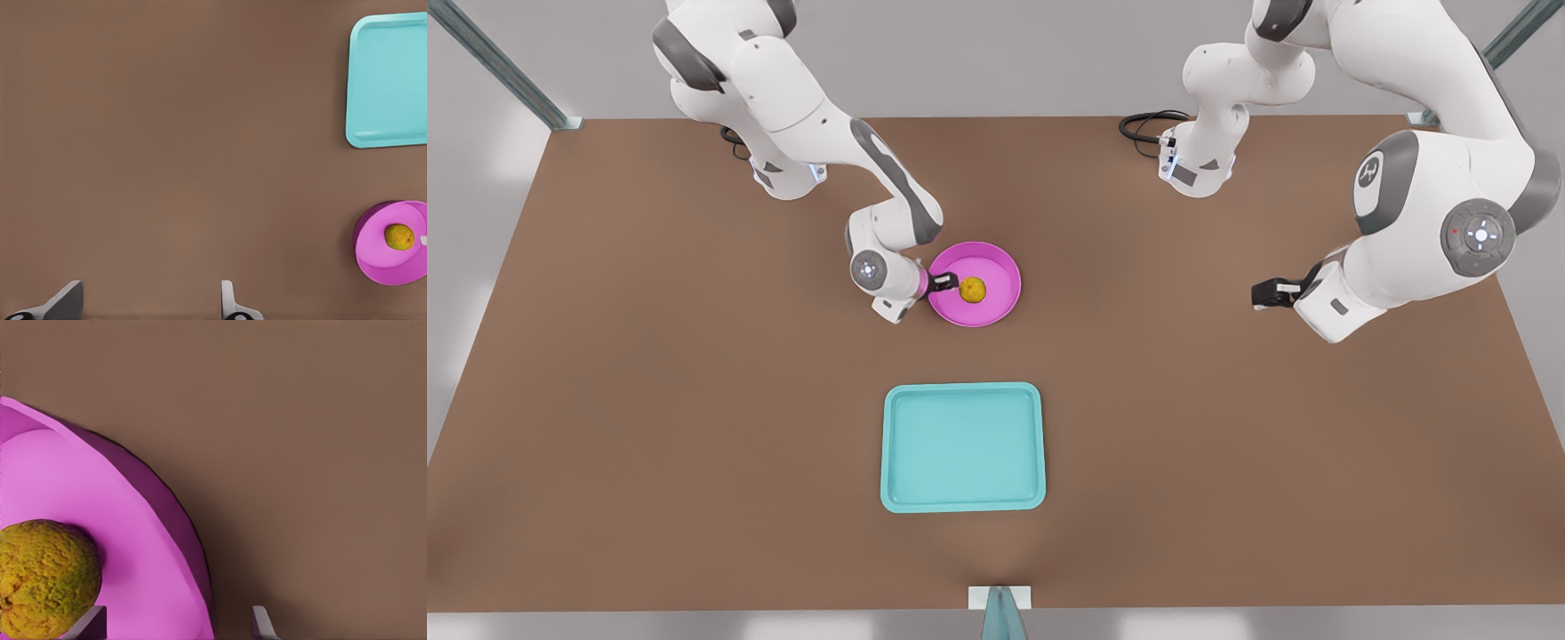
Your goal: Place the orange on the plate with the left arm and the plate on the tray with the right arm
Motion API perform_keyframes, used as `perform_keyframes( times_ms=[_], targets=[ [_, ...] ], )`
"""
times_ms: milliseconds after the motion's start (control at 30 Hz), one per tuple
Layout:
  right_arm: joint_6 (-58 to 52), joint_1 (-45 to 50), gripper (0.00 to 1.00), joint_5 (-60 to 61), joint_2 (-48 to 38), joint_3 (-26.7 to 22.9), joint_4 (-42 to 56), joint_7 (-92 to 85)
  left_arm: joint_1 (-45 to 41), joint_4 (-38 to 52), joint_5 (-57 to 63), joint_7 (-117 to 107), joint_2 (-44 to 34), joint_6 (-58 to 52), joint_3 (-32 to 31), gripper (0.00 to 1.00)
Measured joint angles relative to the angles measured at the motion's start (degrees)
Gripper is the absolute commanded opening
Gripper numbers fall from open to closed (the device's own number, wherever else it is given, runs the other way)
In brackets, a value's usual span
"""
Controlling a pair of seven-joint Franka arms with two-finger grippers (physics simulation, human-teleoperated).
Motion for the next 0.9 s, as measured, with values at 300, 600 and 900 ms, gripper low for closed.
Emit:
perform_keyframes(
  times_ms=[300,600,900],
  targets=[
    [0.09,-0.16,0.37,-0.07,1.85,0.35,1.41,0.18,0.0,0.0,-0.25,0.84,0.32,-0.15,0.0,1.0],
    [-2.67,-0.65,0.21,0.36,1.38,0.37,3.34,-0.09,0.0,0.0,-0.17,1.34,0.19,-0.21,0.0,1.0],
    [-5.95,-1.76,0.21,0.31,-2.07,0.13,5.79,-0.38,-0.04,0.0,0.01,1.62,0.11,-0.33,0.0,1.0]
  ],
)
